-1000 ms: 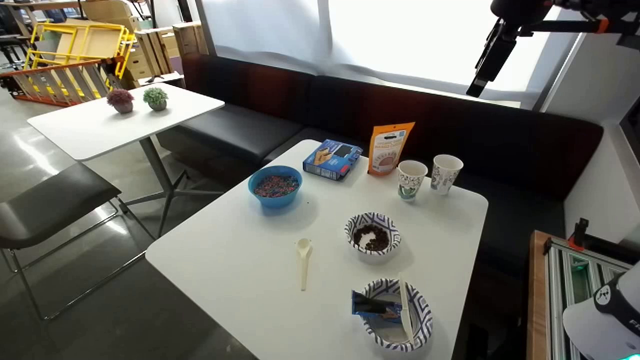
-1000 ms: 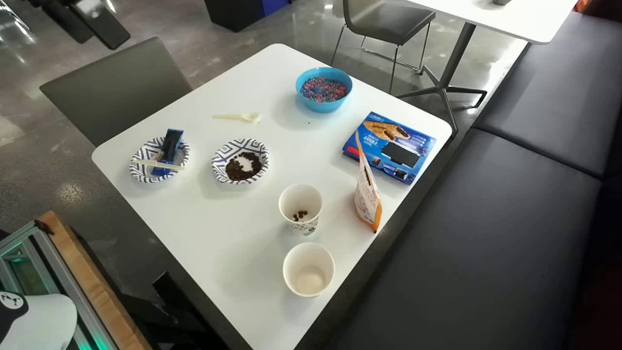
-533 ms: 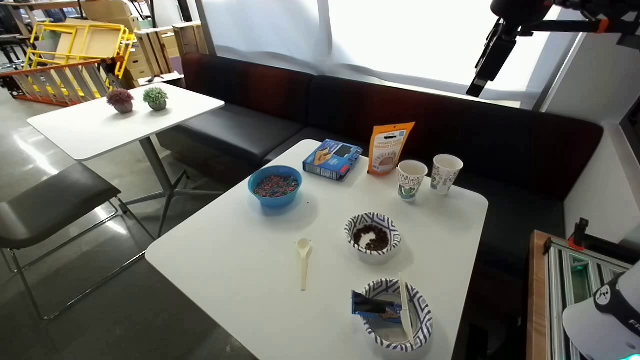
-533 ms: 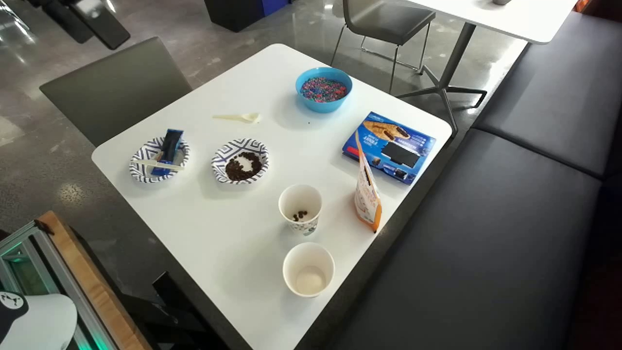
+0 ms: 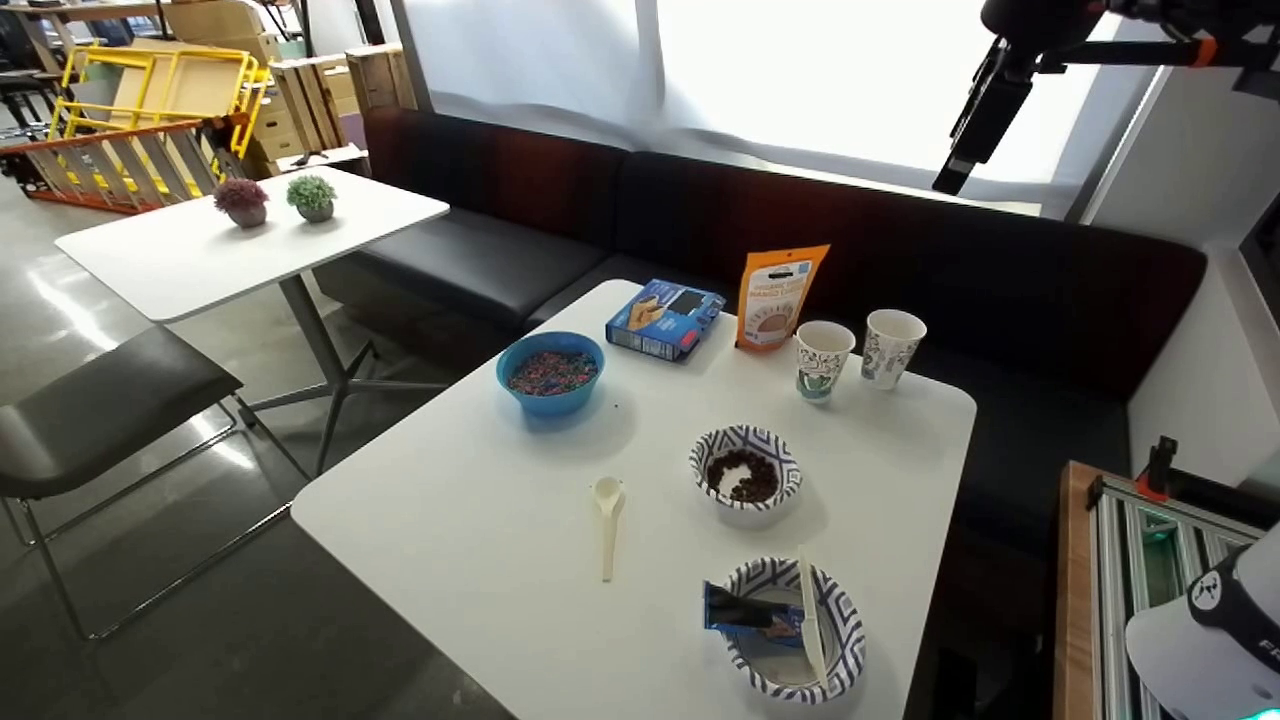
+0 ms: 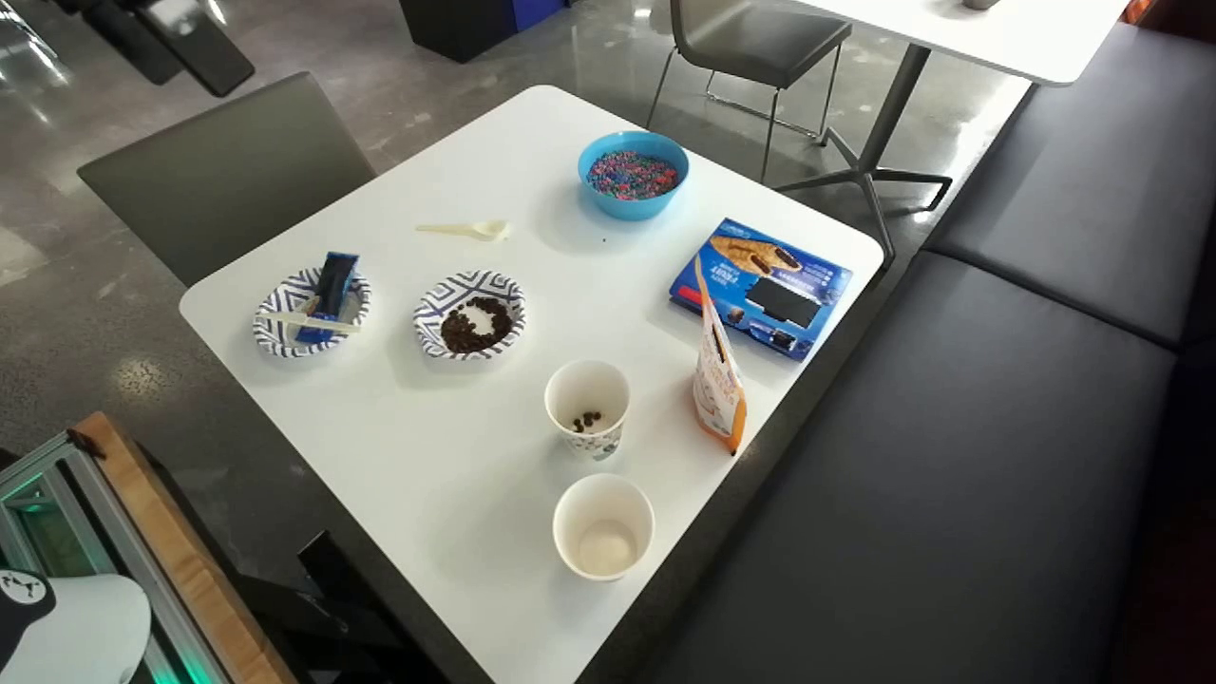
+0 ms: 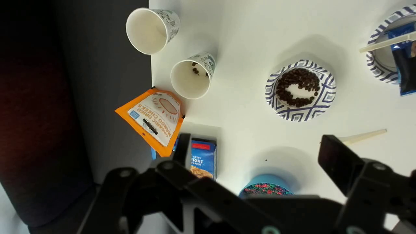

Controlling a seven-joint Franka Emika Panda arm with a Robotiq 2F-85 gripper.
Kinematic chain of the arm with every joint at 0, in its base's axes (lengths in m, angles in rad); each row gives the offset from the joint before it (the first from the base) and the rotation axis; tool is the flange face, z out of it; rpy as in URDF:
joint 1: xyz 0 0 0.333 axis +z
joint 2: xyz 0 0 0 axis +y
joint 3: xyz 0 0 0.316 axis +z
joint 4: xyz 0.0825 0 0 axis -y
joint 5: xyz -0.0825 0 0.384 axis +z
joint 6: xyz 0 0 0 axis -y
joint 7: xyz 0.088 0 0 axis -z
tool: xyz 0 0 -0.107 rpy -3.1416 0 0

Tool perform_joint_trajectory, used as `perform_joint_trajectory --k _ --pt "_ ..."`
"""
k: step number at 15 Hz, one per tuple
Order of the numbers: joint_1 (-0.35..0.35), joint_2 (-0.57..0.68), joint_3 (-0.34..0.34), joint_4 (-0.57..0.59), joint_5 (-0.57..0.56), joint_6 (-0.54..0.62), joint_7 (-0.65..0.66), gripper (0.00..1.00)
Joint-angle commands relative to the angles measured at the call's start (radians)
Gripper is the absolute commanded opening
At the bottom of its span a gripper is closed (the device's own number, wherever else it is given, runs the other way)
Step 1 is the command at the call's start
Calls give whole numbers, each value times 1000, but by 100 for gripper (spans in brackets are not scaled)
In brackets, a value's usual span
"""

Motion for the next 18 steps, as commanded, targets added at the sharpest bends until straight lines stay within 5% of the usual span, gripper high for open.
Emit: perform_joint_trajectory --k 1,6,13,18 --pt "0 37 12 22 -24 -1 46 100" --pt "-23 267 70 191 -7 -4 258 100" --pt "43 563 99 404 234 14 538 100" --pt "86 734 162 514 247 27 876 100"
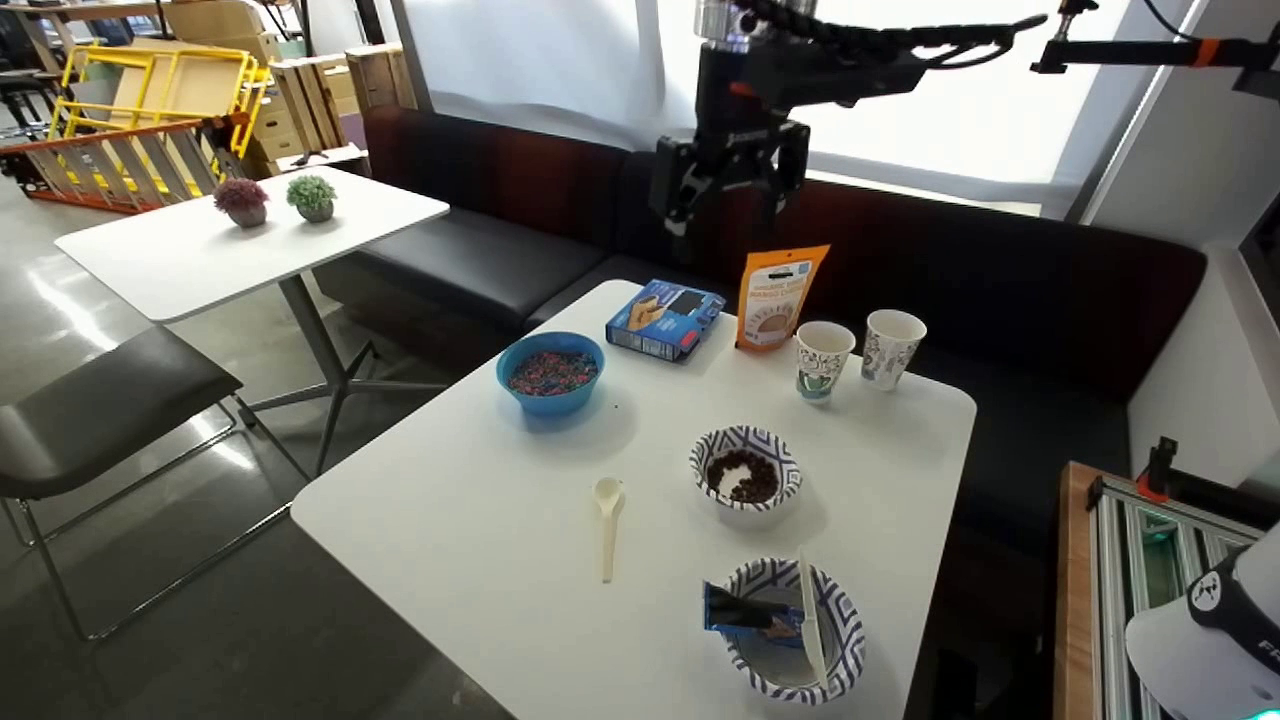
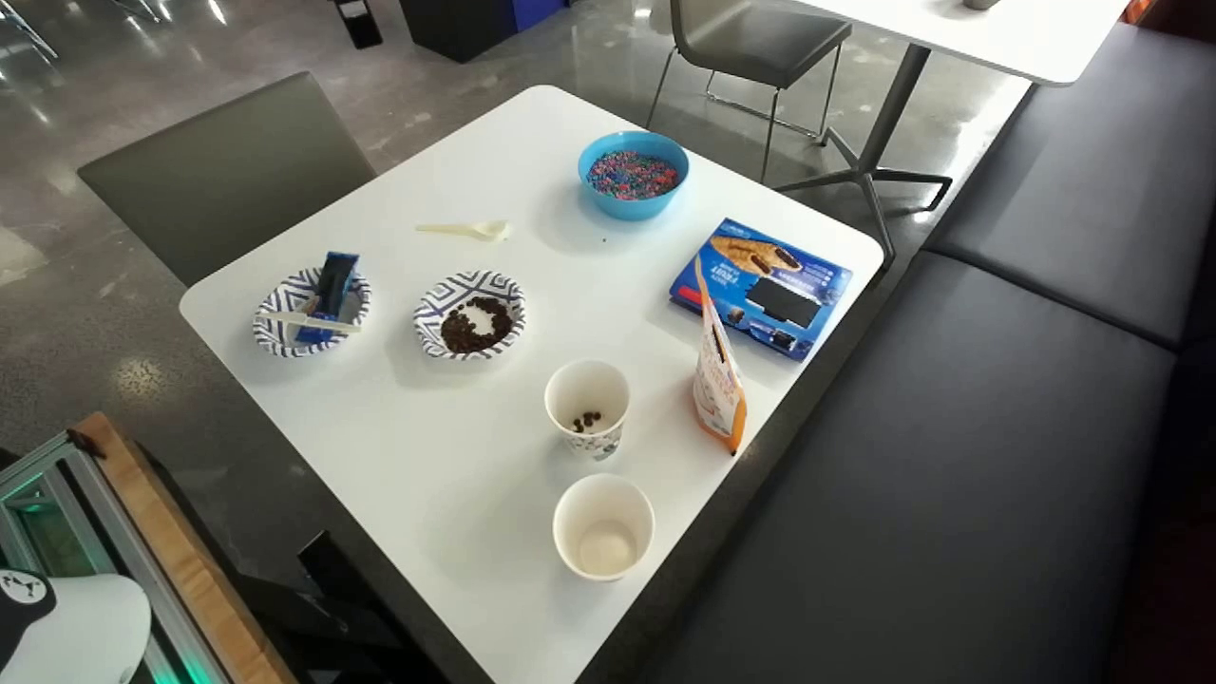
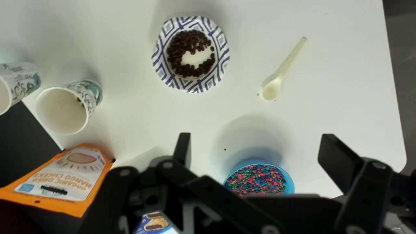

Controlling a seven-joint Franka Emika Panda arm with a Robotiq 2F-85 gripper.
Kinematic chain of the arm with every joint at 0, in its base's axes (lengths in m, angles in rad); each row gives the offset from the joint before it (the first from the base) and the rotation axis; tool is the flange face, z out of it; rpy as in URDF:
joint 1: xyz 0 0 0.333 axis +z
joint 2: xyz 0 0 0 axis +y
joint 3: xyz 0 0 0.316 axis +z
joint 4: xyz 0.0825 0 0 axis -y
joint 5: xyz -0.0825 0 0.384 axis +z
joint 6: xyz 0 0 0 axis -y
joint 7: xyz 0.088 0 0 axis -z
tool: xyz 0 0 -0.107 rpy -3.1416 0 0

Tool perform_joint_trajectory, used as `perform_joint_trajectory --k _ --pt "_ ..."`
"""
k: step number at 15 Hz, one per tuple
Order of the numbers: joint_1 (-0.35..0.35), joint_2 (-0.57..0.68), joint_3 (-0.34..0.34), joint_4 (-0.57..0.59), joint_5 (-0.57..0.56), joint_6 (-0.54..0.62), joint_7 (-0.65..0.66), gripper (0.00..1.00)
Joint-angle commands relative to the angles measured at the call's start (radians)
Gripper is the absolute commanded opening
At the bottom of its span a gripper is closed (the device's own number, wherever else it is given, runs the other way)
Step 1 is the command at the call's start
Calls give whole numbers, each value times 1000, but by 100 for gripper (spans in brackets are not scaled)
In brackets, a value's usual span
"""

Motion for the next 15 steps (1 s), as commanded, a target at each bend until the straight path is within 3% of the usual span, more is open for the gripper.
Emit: perform_joint_trajectory --k 1,5,9,15 --pt "37 147 33 108 -23 -12 264 100" --pt "82 284 12 192 7 -63 435 100" --pt "99 368 -26 206 17 -73 548 100" --pt "106 355 -44 176 11 -37 502 100"
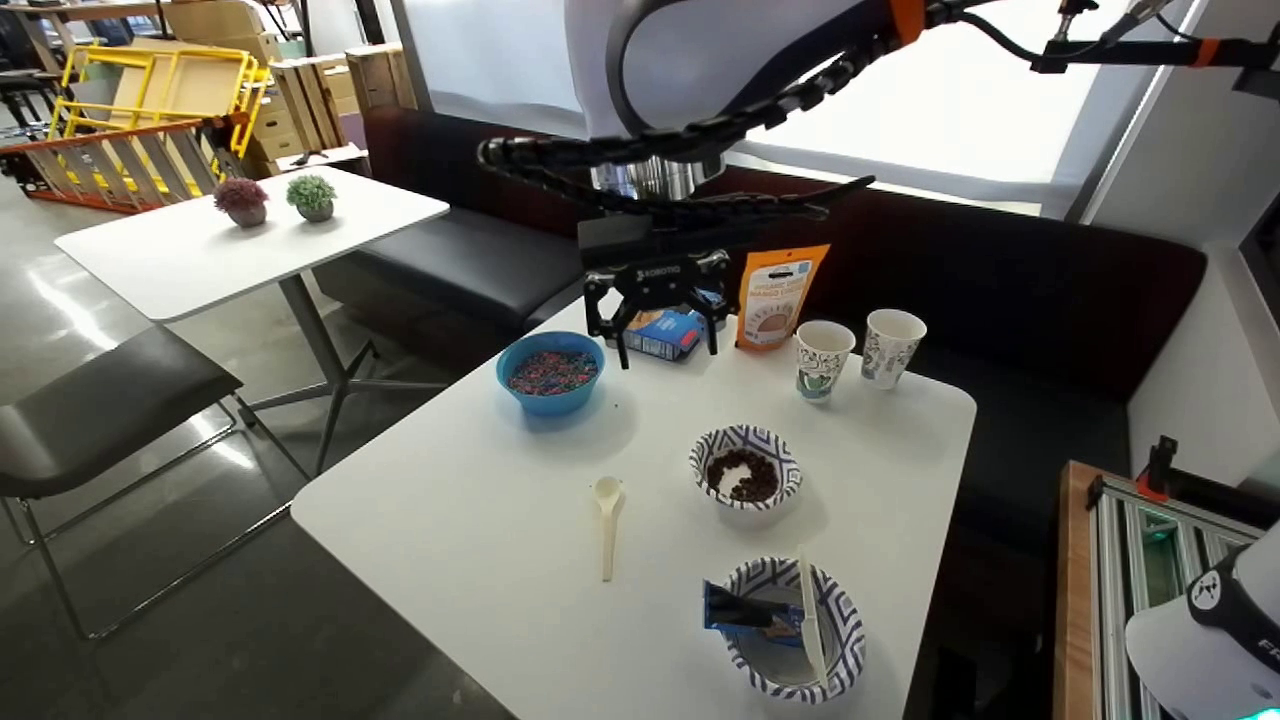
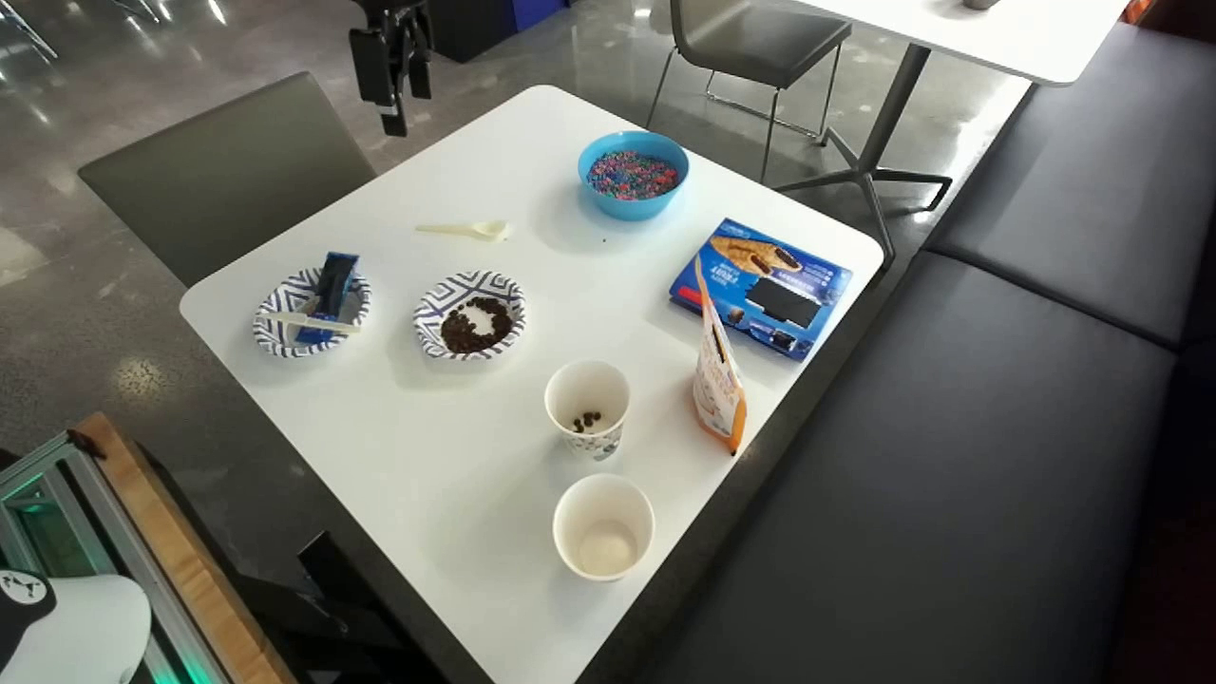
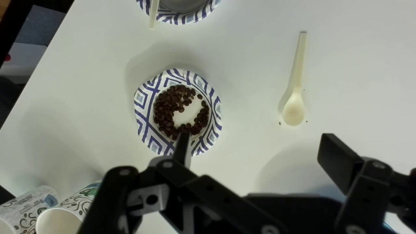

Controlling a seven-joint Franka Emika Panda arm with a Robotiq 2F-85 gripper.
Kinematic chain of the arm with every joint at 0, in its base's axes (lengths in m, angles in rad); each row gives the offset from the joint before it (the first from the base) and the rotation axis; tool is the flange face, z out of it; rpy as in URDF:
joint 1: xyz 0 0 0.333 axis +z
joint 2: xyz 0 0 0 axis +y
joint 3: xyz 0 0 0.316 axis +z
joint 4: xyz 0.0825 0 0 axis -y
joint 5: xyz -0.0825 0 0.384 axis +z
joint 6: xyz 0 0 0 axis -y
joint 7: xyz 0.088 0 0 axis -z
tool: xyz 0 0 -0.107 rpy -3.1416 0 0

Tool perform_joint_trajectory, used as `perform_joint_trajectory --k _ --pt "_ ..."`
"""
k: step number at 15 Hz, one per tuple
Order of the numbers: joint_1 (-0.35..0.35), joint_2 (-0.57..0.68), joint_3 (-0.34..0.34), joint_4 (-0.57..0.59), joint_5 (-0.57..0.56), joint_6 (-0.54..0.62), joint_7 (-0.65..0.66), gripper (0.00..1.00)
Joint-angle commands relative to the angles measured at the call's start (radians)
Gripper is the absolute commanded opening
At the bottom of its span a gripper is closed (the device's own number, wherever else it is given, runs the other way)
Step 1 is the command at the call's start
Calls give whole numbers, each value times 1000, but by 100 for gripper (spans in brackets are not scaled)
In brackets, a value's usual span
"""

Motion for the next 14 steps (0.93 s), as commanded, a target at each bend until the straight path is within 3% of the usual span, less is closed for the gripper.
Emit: perform_joint_trajectory --k 1,3,4,8,11,14 --pt "22 -4 -22 2 5 -3 -3 100" --pt "23 5 -26 51 -21 -146 -28 100" --pt "26 15 -22 62 -8 -169 -51 100" --pt "90 67 -8 120 -129 -274 20 100" --pt "142 92 -1 122 -207 -230 46 100" --pt "156 98 -1 85 -198 -108 30 100"
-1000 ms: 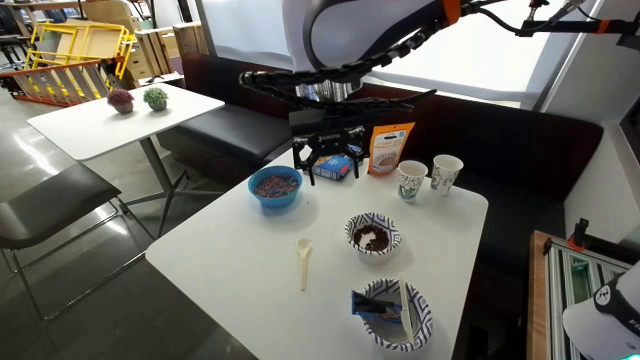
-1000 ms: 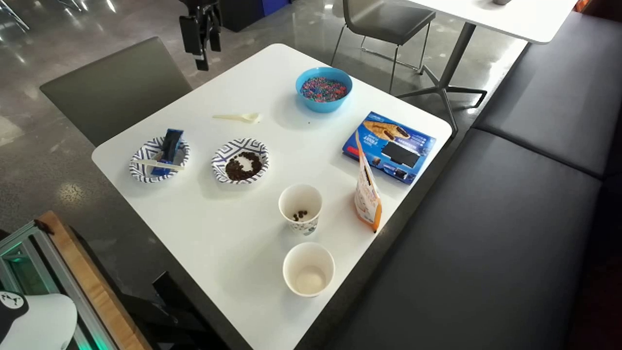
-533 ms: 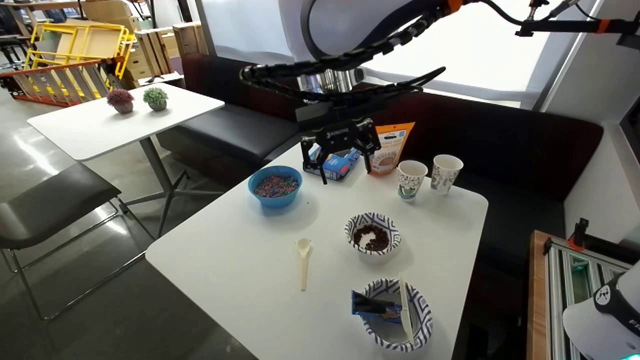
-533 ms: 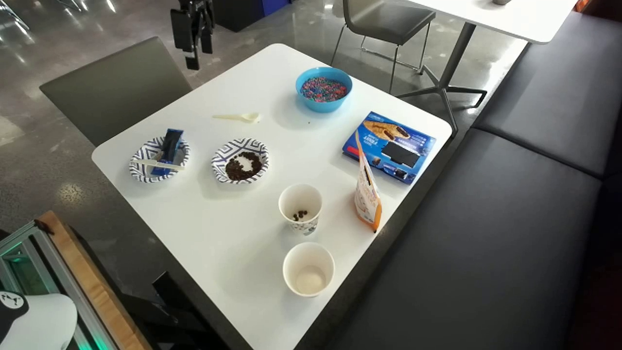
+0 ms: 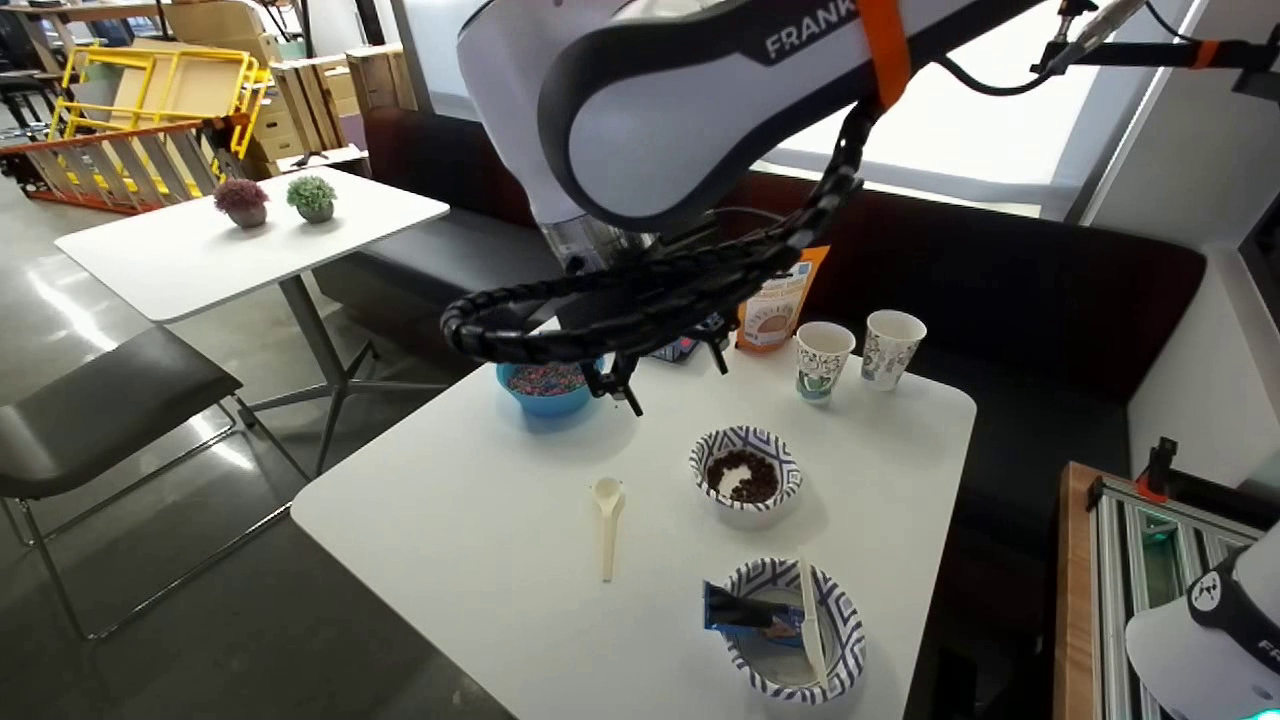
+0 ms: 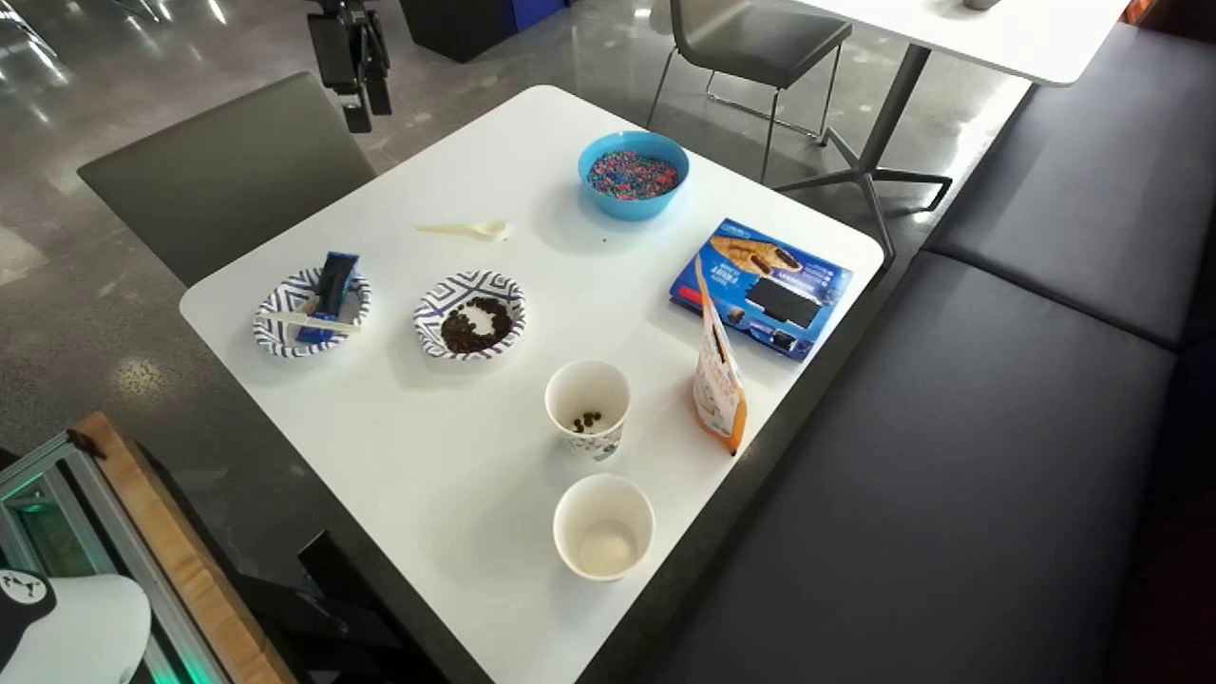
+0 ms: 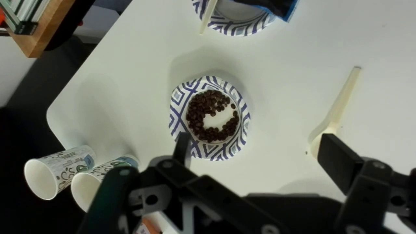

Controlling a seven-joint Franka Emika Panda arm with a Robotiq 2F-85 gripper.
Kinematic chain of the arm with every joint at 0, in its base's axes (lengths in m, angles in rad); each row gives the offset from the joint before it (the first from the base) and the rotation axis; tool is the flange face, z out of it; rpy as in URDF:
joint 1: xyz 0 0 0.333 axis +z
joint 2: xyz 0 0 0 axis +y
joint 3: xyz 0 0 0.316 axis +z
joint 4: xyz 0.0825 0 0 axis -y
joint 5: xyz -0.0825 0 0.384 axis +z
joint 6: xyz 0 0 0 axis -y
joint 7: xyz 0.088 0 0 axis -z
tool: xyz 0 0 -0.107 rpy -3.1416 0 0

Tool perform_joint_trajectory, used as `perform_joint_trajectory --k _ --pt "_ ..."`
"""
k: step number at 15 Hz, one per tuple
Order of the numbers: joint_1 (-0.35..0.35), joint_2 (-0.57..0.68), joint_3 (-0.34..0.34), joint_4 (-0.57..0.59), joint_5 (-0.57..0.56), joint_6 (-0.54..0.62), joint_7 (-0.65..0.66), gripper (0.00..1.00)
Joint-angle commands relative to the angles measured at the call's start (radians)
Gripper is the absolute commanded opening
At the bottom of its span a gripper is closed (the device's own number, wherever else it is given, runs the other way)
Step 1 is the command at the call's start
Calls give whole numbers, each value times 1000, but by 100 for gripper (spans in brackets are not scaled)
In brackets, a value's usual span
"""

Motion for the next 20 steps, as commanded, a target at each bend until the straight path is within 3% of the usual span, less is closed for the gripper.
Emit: perform_joint_trajectory --k 1,8,13,16,17,20 --pt "19 23 -9 -25 -31 135 17 100" --pt "31 106 -43 -93 -26 413 74 100" --pt "81 192 -72 -68 -51 446 214 100" --pt "129 216 -96 -53 -130 442 297 100" --pt "91 195 -72 -69 -74 426 229 100" --pt "97 199 -73 -68 -80 426 234 100"
